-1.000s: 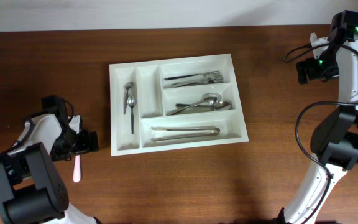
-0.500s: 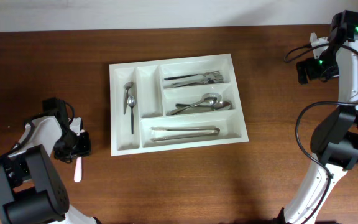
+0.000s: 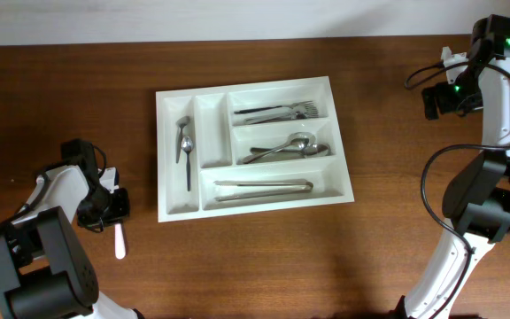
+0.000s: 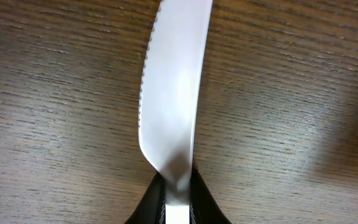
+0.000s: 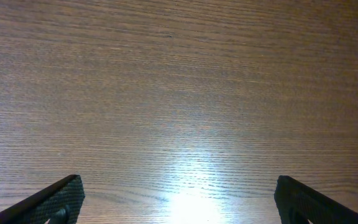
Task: Pack container
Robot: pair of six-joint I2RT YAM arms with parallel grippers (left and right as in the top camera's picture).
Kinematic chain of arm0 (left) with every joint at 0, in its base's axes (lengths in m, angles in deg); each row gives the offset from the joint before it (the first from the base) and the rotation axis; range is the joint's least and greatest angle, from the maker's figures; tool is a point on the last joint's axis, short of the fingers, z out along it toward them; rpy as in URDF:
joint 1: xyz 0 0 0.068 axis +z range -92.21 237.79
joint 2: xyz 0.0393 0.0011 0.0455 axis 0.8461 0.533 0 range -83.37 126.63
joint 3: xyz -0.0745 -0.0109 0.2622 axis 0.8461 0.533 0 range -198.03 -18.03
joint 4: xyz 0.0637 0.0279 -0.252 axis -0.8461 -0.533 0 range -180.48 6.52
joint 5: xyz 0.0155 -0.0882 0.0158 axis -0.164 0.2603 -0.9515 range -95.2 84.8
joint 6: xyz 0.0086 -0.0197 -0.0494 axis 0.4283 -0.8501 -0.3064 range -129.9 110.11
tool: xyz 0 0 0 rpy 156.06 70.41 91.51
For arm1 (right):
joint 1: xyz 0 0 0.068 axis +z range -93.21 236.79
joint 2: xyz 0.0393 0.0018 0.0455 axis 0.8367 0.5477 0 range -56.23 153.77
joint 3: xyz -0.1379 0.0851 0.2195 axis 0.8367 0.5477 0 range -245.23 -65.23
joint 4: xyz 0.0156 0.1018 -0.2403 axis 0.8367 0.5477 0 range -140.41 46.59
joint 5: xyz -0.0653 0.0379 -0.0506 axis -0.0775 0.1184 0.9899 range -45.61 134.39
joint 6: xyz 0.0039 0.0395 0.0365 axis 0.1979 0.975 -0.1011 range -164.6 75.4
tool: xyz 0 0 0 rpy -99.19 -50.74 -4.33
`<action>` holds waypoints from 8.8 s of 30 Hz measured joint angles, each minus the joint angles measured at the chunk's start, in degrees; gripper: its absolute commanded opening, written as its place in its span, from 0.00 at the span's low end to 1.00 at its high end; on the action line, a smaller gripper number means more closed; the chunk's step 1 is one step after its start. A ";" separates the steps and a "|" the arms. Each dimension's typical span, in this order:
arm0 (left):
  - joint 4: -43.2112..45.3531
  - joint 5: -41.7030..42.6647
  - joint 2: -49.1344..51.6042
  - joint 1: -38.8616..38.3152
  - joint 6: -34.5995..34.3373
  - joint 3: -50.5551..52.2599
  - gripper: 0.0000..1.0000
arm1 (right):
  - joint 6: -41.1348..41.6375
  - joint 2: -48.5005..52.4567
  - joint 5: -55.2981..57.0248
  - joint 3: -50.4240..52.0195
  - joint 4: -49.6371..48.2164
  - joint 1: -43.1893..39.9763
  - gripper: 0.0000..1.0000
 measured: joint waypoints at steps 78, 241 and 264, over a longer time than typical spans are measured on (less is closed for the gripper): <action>1.25 4.17 14.40 -32.87 -23.63 -38.64 0.09 | 0.07 0.00 -0.02 0.00 0.00 0.00 0.99; 35.58 2.80 -102.01 -19.74 -3.21 53.42 0.99 | 0.02 0.00 -0.15 0.00 0.00 0.00 0.99; 35.63 2.69 -102.01 -18.93 0.24 53.42 0.99 | 0.02 0.00 -0.17 0.00 0.00 0.00 0.99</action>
